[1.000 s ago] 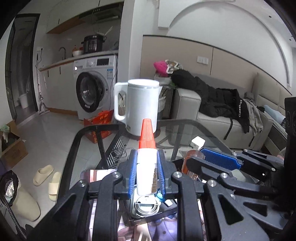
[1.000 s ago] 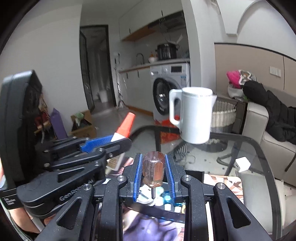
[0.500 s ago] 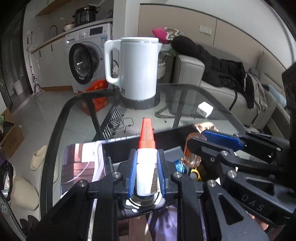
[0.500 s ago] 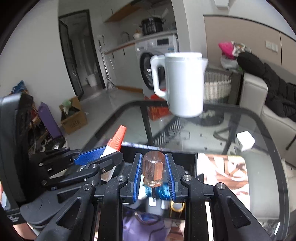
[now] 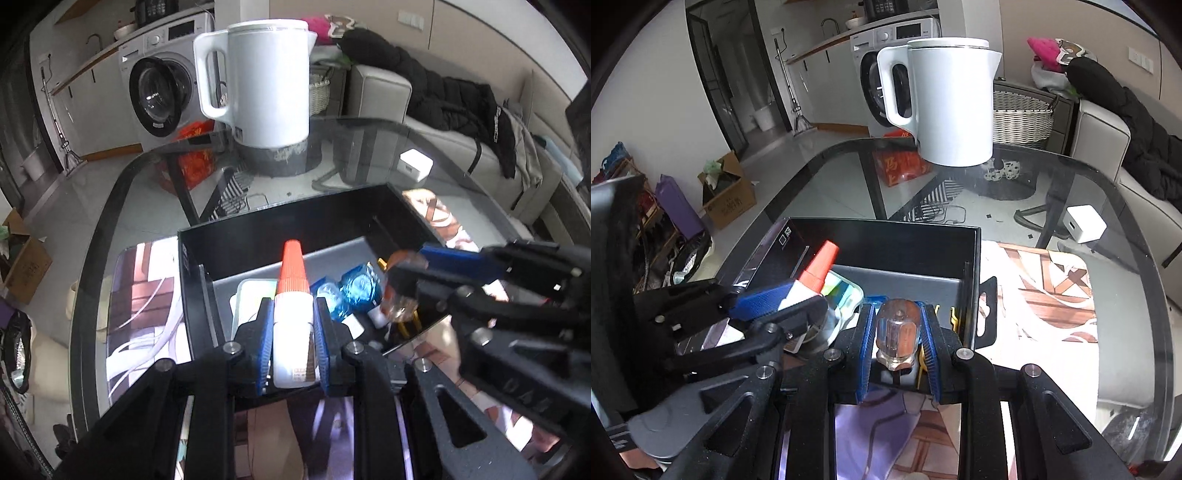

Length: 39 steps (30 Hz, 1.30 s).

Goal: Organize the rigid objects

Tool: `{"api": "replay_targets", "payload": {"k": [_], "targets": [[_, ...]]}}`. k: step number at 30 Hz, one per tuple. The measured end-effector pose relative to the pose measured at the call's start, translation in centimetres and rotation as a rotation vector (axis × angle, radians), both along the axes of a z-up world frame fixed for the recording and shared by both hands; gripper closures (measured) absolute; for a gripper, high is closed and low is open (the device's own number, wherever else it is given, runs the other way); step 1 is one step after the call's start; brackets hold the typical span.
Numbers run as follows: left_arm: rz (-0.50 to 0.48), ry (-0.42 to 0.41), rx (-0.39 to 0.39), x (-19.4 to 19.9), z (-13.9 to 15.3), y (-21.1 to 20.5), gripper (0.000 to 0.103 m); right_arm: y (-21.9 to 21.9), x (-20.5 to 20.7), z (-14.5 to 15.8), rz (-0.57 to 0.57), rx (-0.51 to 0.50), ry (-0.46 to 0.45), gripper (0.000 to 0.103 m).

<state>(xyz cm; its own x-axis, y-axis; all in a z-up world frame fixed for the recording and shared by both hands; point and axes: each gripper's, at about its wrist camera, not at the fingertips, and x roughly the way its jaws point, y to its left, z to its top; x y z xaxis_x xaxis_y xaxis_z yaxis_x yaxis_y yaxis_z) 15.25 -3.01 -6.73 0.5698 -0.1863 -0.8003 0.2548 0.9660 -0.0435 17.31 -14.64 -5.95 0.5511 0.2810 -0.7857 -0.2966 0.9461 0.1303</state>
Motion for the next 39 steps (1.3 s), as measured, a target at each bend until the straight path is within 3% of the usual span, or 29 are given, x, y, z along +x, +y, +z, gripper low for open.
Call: {"api": "replay_targets", "payload": {"k": [16,18,20,21,22,23,28,32,35,36,39], "targets": [[-0.033,0.102,-0.014,-2.5,0.3,1.1,0.084,-0.5,-3.5,0.2,0.039,-0.055,0.077,0.077],[-0.031,0.095,-0.008,-2.7,0.4,1.0,0.083,-0.4,-4.0,0.3,0.046,-0.056,0.069,0.075],[-0.022,0.074,-0.002,-3.1,0.6,1.1,0.076,-0.3,-4.2,0.3,0.051,-0.047,0.062,0.066],[-0.018,0.058,-0.011,-3.4,0.9,1.1,0.071,-0.3,-4.4,0.4,0.051,-0.032,0.059,0.063],[-0.017,0.042,-0.022,-3.7,1.3,1.2,0.057,-0.4,-4.5,0.6,0.048,-0.016,0.056,0.058],[-0.009,0.022,-0.023,-4.0,1.7,1.2,0.055,-0.5,-4.8,0.7,0.047,-0.002,0.051,0.054],[0.026,-0.081,-0.023,-6.4,3.5,1.5,0.051,-1.0,-6.7,2.1,0.041,0.030,-0.020,0.047],[0.100,-0.155,-0.005,-8.2,4.7,2.0,0.051,-2.0,-8.5,3.0,0.002,0.081,-0.081,0.023],[0.222,-0.330,-0.027,-10.2,6.2,2.8,0.051,-2.3,-10.1,3.5,-0.062,0.060,-0.140,0.022],[0.248,-0.396,-0.008,-10.9,6.4,2.8,0.051,-2.4,-10.5,3.6,-0.081,0.048,-0.164,0.021],[0.265,-0.493,0.093,-11.9,6.2,2.2,0.051,-2.3,-12.6,3.9,-0.123,0.026,-0.256,0.020]]}}
